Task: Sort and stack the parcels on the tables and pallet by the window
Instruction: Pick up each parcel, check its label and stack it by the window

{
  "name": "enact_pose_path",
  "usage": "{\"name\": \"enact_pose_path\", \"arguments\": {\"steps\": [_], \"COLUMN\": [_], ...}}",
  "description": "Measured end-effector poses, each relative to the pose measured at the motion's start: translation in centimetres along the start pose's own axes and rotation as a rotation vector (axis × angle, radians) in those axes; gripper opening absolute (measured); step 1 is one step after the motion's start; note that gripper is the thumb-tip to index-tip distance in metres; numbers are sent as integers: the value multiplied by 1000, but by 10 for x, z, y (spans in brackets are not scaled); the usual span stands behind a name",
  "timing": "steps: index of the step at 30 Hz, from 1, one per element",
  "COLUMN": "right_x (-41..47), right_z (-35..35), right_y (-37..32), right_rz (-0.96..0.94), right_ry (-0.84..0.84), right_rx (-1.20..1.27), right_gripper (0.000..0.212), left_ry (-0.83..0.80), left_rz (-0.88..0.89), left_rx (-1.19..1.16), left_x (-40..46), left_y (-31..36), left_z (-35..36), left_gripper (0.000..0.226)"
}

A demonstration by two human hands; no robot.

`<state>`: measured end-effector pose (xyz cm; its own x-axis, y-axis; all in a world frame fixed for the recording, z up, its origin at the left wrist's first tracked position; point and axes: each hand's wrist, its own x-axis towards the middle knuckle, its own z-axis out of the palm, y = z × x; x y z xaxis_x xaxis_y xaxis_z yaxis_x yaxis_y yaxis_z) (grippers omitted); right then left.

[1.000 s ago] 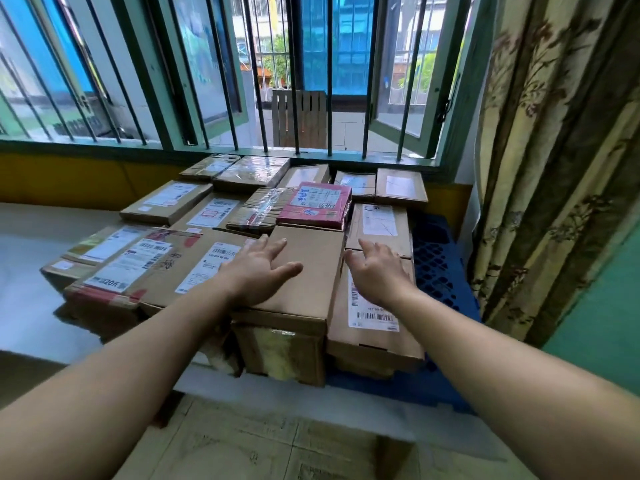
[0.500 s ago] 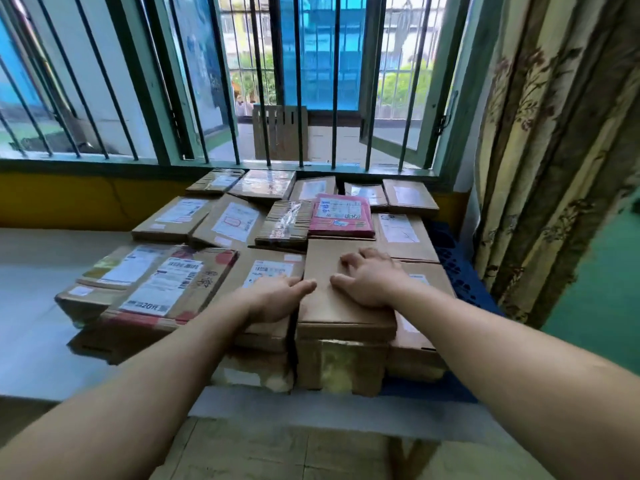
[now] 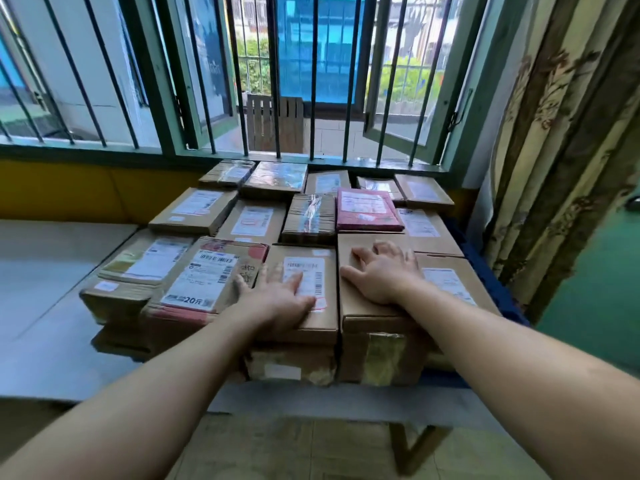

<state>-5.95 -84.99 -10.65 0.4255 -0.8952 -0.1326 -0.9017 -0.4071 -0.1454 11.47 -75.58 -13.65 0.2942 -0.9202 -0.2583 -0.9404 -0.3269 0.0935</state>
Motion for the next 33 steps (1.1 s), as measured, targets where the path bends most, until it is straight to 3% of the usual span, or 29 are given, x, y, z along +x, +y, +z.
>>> {"name": "enact_pose_path", "arguments": {"steps": [13, 17, 21, 25, 33], "right_x": [-2, -14, -13, -2, 1], "right_z": [-11, -12, 11, 46, 51], "right_y": [-13, -51, -97, -115, -120], "right_rz": [80, -64, -197, -94, -70], "right_ry": [-25, 27, 20, -75, -73], "right_rx": [6, 43, 52, 77, 42], "right_gripper": [71, 73, 70, 65, 66], "left_ry": [69, 132, 90, 111, 74], "left_rz": [25, -113, -198, -191, -189], "left_rx": [-65, -57, -66, -83, -82], "left_x": [2, 1, -5, -5, -3], "left_y": [-29, -86, -113, -110, -107], "left_z": [-7, -16, -7, -3, -4], "left_gripper": [69, 70, 70, 72, 74]}}
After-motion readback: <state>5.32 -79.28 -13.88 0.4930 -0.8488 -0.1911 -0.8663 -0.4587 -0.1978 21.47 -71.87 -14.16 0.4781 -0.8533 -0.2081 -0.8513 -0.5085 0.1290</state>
